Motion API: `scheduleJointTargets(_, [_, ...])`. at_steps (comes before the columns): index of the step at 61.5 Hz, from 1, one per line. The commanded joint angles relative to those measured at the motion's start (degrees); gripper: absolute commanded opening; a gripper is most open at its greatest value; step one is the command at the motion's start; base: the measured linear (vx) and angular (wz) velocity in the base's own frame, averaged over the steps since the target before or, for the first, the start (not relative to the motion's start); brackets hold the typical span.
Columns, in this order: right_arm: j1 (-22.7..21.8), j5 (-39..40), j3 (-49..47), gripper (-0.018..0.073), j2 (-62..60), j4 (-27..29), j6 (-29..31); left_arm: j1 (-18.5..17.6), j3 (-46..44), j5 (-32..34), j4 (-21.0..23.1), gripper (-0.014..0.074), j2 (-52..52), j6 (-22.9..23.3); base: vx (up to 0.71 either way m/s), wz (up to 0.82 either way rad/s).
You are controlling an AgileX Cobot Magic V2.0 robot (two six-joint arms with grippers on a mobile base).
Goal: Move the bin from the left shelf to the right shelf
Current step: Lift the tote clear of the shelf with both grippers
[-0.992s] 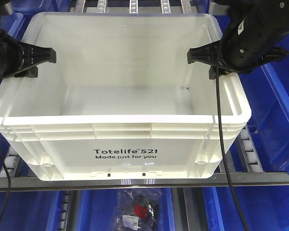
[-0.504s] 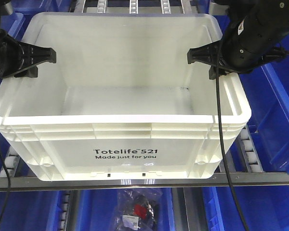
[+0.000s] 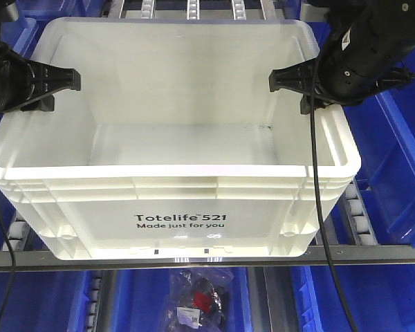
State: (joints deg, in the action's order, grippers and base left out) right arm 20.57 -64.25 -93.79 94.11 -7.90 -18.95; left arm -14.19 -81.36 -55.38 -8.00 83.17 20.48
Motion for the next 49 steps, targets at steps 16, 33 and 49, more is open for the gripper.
scheduleJointTargets(16, [-0.73,3.17,-2.06,0.0008,-3.53,-4.93,0.11,0.28,-2.3,5.05,-3.67,-0.0007,-3.38,0.8,-0.04,0.0])
scheduleJointTargets(33, [-0.73,3.17,-2.06,0.0008,-3.53,-4.93,0.11,0.28,-2.3,5.05,-3.67,-0.0007,-3.38,0.8,-0.05,-0.09])
scheduleJointTargets(49, [-0.73,3.17,-2.06,0.0008,-3.53,-4.93,0.11,0.28,-2.3,5.05,-3.67,-0.0007,-3.38,0.8,-0.05,-0.16])
